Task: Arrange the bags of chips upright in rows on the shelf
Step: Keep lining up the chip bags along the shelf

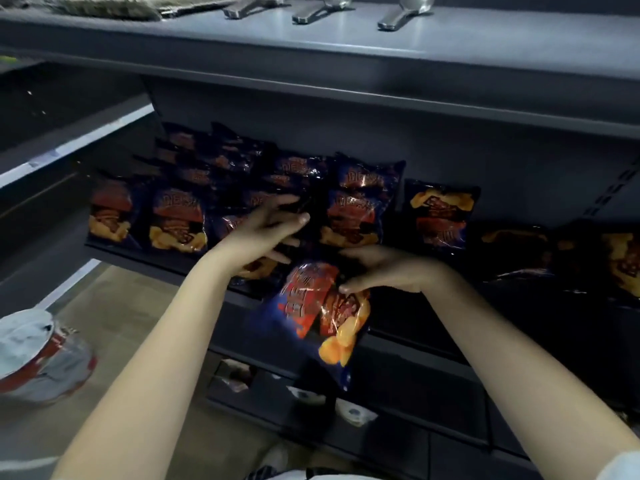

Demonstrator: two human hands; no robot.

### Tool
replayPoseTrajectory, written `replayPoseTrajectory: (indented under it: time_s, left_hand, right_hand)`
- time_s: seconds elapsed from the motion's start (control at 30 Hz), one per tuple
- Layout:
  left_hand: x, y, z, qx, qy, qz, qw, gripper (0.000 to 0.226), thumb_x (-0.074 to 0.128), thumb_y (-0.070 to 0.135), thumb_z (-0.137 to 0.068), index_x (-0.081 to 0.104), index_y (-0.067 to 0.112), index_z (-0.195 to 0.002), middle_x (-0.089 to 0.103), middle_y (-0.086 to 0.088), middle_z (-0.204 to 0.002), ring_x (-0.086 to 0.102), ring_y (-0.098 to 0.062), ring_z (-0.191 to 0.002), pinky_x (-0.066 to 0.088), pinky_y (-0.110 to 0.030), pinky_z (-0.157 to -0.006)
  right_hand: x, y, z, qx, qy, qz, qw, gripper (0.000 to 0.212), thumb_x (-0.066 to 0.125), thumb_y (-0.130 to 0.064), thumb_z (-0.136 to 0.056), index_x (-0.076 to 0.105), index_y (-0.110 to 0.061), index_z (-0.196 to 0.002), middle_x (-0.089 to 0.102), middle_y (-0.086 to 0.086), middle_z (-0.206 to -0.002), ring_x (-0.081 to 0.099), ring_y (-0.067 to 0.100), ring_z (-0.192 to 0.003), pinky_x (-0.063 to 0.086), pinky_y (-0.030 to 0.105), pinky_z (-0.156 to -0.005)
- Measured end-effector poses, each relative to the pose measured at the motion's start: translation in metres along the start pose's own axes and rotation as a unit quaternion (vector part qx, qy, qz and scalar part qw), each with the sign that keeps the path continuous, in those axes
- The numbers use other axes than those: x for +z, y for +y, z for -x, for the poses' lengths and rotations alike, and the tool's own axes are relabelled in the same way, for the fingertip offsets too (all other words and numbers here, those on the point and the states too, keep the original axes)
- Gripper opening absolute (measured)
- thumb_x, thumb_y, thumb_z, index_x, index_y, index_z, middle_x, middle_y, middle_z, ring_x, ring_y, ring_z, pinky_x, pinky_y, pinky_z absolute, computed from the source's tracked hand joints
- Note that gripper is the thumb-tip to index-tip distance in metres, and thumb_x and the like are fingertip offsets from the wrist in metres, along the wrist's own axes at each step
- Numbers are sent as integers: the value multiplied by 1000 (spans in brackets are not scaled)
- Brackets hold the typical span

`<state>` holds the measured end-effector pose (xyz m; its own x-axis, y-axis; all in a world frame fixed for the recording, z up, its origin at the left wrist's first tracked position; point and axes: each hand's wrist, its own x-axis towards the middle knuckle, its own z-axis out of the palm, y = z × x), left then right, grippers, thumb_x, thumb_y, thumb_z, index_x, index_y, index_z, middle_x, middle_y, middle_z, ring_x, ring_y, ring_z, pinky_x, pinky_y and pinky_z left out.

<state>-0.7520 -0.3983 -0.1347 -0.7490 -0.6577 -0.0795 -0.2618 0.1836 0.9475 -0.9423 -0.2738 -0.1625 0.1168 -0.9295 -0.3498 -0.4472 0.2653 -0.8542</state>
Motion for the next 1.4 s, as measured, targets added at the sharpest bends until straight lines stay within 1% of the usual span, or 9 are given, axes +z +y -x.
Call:
replayPoseTrajectory:
  time_s: [0.1, 0.2, 0.3, 0.4, 0.5, 0.63, 0.77, 0.93, 1.4]
  left_hand:
    - [-16, -12, -16, 13, 85, 117, 989, 40, 56, 52, -84, 49, 37, -121, 58, 8, -121, 62, -12, -102, 52, -30, -75]
    - [-12, -23, -27, 32, 25, 176, 984, 53, 58, 41, -78, 42, 29, -127, 53, 1, -124, 62, -17, -105, 55, -30, -82]
    - [15, -31, -36, 50, -5, 76, 996, 66, 68, 21, -80, 34, 23, -136, 52, 8, -117, 58, -5, -104, 51, -19, -84]
    - [43, -47, -47, 85, 72, -31, 993, 71, 74, 16, -78, 35, 20, -137, 54, 11, -112, 58, 1, -94, 48, -10, -80]
    - [61, -61, -54, 131, 134, -112, 976, 63, 71, 17, -80, 40, 16, -135, 55, -1, -122, 57, -10, -106, 47, -24, -94]
    - [75, -70, -46, 211, 169, -216, 938, 52, 71, 13, -78, 47, 18, -124, 47, -7, -122, 49, -20, -113, 41, -22, -91]
    - [82, -80, -30, 277, 30, -298, 913, 26, 60, 25, -84, 56, 20, -110, 62, 1, -103, 61, -17, -90, 53, -30, -69]
    - [103, -114, -19, 418, -68, -386, 819, 26, 52, 30, -87, 64, 15, -104, 63, -2, -107, 57, -23, -99, 48, -37, -83]
    - [105, -117, -20, 424, -57, -390, 815, 31, 49, 31, -86, 62, 14, -108, 61, -4, -112, 53, -24, -106, 45, -35, -91]
  right_hand:
    - [-5, 16, -11, -72, 170, -183, 966, 61, 74, -17, -74, 49, -21, -129, 58, -3, -127, 54, 8, -118, 47, 27, -97]
    - [-1, 24, -17, -128, 327, -296, 888, 46, 63, 1, -82, 49, -20, -121, 61, -1, -116, 59, 10, -108, 50, 22, -85]
    - [6, 34, -22, -127, 409, -308, 850, 46, 63, 2, -83, 50, -22, -120, 63, -3, -113, 60, 9, -105, 52, 22, -83]
    - [14, 43, -26, -95, 453, -303, 833, 45, 65, -2, -83, 51, -20, -122, 64, -1, -115, 61, 13, -109, 51, 30, -90]
    - [19, 49, -27, -59, 500, -271, 820, 38, 65, -5, -85, 53, -19, -118, 66, -7, -102, 64, 2, -94, 52, 17, -77]
    - [31, 60, -36, -12, 525, -218, 822, 33, 65, -7, -86, 52, -11, -115, 64, -3, -104, 63, -2, -90, 47, 6, -67]
    - [30, 62, -43, 39, 534, -80, 841, 37, 63, -22, -88, 54, -14, -123, 63, -6, -100, 61, 16, -102, 43, 18, -72]
    - [37, 62, -47, 63, 560, -17, 826, 50, 62, -32, -88, 48, -13, -132, 59, -7, -106, 54, 11, -105, 31, 10, -74]
    - [45, 64, -50, 80, 585, -41, 806, 51, 73, -25, -80, 51, -17, -125, 58, -12, -94, 55, 4, -92, 36, -3, -69]
